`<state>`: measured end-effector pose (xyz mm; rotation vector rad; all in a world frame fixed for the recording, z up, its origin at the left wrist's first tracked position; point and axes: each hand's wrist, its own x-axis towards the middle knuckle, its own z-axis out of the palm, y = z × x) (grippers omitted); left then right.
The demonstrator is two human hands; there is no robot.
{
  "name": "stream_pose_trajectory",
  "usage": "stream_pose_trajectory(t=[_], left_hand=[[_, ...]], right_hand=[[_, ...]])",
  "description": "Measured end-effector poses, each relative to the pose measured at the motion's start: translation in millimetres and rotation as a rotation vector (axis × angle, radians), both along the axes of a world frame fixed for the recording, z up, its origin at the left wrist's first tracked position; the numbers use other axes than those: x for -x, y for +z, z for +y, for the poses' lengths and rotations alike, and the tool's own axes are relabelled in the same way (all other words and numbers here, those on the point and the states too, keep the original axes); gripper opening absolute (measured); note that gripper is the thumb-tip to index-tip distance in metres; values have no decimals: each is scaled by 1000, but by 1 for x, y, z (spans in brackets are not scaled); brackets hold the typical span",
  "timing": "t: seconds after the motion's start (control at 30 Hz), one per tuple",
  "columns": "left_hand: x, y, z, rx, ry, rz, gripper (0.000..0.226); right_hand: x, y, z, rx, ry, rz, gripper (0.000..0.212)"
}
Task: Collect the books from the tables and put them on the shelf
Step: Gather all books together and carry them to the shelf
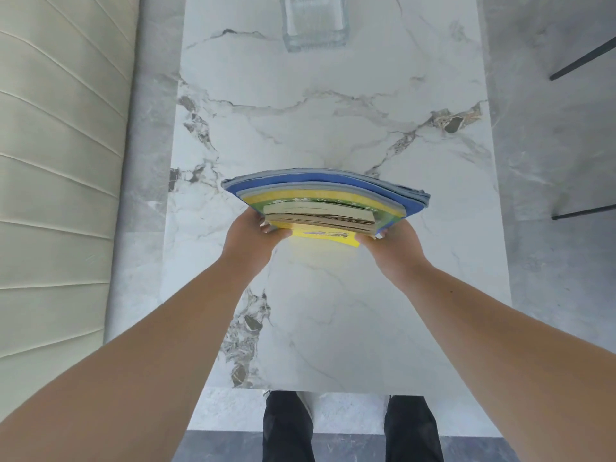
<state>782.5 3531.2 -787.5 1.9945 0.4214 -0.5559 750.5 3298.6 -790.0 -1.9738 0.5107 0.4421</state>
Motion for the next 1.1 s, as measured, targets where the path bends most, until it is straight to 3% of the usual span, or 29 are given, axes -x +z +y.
stream_pose_trajectory(t=[0.1, 0.3, 0.57, 0.8, 0.93, 1.1], left_hand=[[-5, 14, 4, -7, -26, -11, 34], [-33, 107, 7, 37, -201, -99, 39], [-43, 387, -9, 250, -184, -365, 40], [-2, 633, -46, 514, -87, -695, 36], [22, 727, -60, 622, -129, -793, 36], [36, 791, -71, 713, -247, -865, 37]], right_hand=[[-5, 14, 1, -25, -15, 16, 19], [-23, 103, -12, -154, 16, -99, 25], [-42, 373, -44, -331, 54, -377, 40], [-26, 635, -63, -343, 125, -644, 32], [5, 735, -74, -354, 121, -766, 30], [45, 799, -81, -321, 106, -896, 29]])
